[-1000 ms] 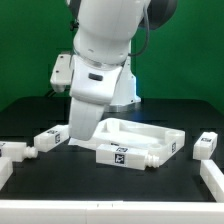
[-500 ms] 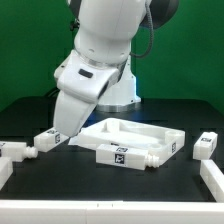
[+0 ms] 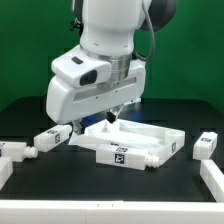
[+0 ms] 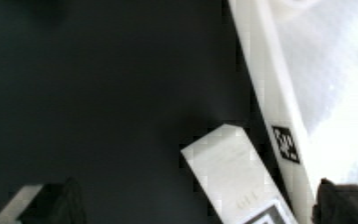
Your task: Assemble desk
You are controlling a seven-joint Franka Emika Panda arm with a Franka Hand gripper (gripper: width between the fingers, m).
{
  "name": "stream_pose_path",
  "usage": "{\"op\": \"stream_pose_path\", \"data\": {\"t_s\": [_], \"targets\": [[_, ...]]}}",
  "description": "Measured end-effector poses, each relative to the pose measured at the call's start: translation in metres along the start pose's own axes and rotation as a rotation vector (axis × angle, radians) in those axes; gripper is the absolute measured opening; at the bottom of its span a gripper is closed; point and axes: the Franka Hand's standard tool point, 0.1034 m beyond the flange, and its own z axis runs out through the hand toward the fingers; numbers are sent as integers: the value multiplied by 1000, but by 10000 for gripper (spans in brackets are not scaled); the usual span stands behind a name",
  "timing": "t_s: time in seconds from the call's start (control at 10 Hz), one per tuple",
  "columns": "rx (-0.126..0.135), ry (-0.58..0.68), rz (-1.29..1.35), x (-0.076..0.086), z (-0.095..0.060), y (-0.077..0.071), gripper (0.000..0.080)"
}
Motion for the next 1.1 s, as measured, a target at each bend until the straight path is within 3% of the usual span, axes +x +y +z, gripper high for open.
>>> {"op": "stream_pose_path", "data": {"t_s": [0.3, 0.4, 0.6, 0.7, 0.9, 1.0, 1.1], "targets": [[3, 1, 38, 2, 1, -2, 648], [-21, 51, -41, 9, 7, -4, 648], [-36, 112, -204, 12, 20, -4, 648], [-9, 114, -137, 9, 21, -5, 648], [-10, 114, -152, 10, 21, -7, 648], [-16, 123, -172, 11, 22, -6, 648], [-42, 164, -234, 14, 31, -6, 648]]}}
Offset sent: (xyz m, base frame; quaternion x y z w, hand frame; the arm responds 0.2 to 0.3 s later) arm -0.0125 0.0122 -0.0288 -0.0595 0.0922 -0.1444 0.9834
